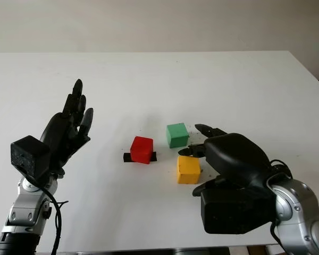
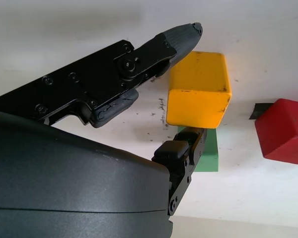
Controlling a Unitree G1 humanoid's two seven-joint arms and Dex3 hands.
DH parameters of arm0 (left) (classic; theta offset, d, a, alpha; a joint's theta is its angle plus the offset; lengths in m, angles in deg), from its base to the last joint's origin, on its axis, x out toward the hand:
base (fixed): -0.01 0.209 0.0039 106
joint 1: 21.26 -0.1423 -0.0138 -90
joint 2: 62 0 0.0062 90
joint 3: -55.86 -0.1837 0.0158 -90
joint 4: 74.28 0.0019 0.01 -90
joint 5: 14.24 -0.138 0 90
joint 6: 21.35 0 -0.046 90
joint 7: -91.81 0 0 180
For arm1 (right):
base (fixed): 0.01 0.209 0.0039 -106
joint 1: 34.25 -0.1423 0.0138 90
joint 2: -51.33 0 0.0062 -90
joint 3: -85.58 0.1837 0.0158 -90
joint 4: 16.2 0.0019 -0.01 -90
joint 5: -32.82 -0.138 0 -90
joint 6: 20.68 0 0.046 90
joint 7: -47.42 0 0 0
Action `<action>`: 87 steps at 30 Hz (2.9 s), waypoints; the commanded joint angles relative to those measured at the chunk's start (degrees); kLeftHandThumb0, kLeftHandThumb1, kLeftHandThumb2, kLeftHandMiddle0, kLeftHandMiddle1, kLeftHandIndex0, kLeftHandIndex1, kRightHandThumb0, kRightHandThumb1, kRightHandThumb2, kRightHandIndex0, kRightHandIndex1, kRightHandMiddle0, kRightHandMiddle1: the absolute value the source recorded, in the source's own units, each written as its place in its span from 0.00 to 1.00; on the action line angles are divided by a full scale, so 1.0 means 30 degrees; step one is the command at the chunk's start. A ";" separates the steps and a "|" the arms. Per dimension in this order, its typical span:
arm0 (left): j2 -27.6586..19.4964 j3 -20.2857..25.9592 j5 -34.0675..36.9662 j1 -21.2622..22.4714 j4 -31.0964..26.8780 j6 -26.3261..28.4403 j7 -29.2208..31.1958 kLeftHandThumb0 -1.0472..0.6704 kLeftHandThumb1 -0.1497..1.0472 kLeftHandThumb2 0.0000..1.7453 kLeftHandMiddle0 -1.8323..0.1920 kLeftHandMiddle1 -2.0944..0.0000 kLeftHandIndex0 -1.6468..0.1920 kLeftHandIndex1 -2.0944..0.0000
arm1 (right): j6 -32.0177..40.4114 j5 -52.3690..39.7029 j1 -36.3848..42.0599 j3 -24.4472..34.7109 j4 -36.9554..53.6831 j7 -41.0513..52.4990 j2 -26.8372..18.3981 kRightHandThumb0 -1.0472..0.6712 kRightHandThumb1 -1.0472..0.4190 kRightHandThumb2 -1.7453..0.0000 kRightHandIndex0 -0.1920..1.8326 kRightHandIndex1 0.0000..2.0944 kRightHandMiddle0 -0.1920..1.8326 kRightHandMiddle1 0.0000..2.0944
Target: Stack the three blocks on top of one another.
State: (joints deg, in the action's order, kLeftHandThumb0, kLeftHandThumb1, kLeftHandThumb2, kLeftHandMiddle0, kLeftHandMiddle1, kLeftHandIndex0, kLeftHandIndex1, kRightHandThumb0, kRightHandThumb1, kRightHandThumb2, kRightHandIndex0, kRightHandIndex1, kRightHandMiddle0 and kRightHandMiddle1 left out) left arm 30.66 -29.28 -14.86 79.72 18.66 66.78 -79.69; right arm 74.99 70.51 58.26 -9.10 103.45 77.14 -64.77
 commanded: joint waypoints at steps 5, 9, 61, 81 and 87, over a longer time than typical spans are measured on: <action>-0.0213 -0.0127 -0.0043 -0.0248 -0.0550 0.0297 0.0343 0.20 1.00 0.35 1.00 0.99 1.00 1.00 | -0.0241 -0.0586 -0.0429 0.0270 -0.0689 -0.0367 0.0595 0.26 0.15 0.97 0.16 0.03 0.42 0.11; -0.0135 -0.0128 -0.0134 -0.0358 -0.0678 0.0468 0.0323 0.19 1.00 0.35 1.00 0.99 1.00 1.00 | -0.0685 -0.0806 -0.0441 0.0397 -0.0925 -0.0697 0.0650 0.26 0.14 0.97 0.18 0.03 0.33 0.32; 0.0278 -0.0426 -0.0310 -0.0161 -0.0952 0.0459 -0.0329 0.14 1.00 0.36 1.00 0.99 1.00 1.00 | 0.7716 -0.8335 -1.0059 0.0388 -0.1892 0.0215 0.3163 0.37 0.08 0.97 0.24 0.02 0.28 0.73; 0.0407 -0.0637 -0.0507 0.0030 -0.0900 0.0398 -0.0568 0.14 1.00 0.38 1.00 1.00 1.00 1.00 | 1.3734 -0.9266 -1.1441 -0.1822 -0.3699 -0.1410 0.6518 0.32 0.06 0.97 0.20 0.02 0.22 0.81; 0.0439 -0.0608 -0.0454 -0.0065 -0.1085 0.0478 -0.0592 0.15 1.00 0.37 1.00 1.00 1.00 1.00 | 1.5479 -0.9806 -1.1161 -0.1958 -0.3126 -0.1626 0.6882 0.34 0.06 0.97 0.20 0.02 0.23 0.81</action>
State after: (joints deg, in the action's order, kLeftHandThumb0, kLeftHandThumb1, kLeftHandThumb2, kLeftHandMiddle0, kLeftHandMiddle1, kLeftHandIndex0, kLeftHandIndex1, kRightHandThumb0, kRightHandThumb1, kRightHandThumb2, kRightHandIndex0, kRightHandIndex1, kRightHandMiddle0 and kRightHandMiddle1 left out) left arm 31.72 -31.13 -16.35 79.23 16.06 68.54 -81.23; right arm 120.87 41.54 24.78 -15.14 92.42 72.57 -44.37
